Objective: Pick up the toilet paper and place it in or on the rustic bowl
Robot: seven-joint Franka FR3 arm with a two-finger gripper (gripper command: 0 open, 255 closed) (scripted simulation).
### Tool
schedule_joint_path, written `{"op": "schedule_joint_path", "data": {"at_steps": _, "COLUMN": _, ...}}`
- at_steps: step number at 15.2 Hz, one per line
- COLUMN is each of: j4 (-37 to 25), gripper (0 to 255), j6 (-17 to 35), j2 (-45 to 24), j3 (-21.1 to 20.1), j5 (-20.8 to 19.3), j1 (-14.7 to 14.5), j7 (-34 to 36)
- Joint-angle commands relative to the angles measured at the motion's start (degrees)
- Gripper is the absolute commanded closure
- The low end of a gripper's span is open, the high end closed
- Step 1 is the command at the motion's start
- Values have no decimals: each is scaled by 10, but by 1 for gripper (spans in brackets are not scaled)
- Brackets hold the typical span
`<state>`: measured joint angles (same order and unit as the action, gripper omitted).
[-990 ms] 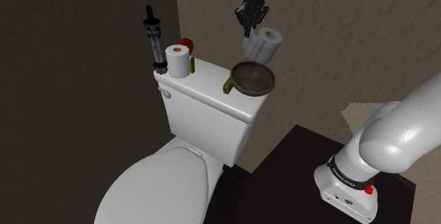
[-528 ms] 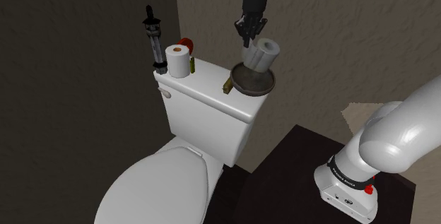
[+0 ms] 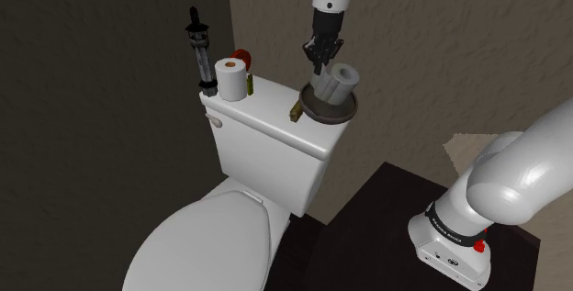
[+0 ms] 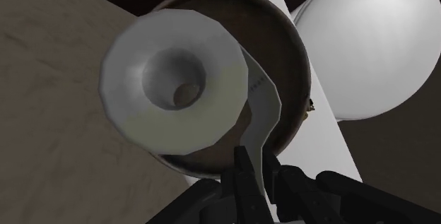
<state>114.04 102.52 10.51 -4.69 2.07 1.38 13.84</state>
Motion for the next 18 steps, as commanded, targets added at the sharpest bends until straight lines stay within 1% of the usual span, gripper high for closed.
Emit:
{"op": "schedule_joint_path", "data": {"at_steps": 1, "j4": 7, "gripper": 255, "j6": 7, "j2": 1, "j3": 0, "j5": 0, "j1": 0, "j7": -1}}
{"op": "schedule_joint_path", "data": {"at_steps": 7, "j4": 7, "gripper": 255, "j6": 7, "j2": 1, "j3": 0, "j5": 0, "j1": 0, "j7": -1}}
{"op": "schedule_joint_path", "data": {"at_steps": 8, "j4": 7, "gripper": 0, "j6": 7, "j2": 1, "j3": 0, "j5": 0, "j1": 0, "j7": -1}}
{"op": "schedule_joint_path", "data": {"at_steps": 13, "j4": 7, "gripper": 0, "j6": 7, "j2": 1, "j3": 0, "j5": 0, "j1": 0, "j7": -1}}
{"op": "schedule_joint_path", "data": {"at_steps": 17, "j4": -70, "gripper": 0, "j6": -66, "j2": -3, "j3": 2, "j5": -1, "j1": 1, "j7": 0}}
{"op": "schedule_joint_path", "data": {"at_steps": 18, "j4": -70, "gripper": 0, "j6": -66, "j2": -3, "j3": 2, "j5": -1, "j1": 1, "j7": 0}}
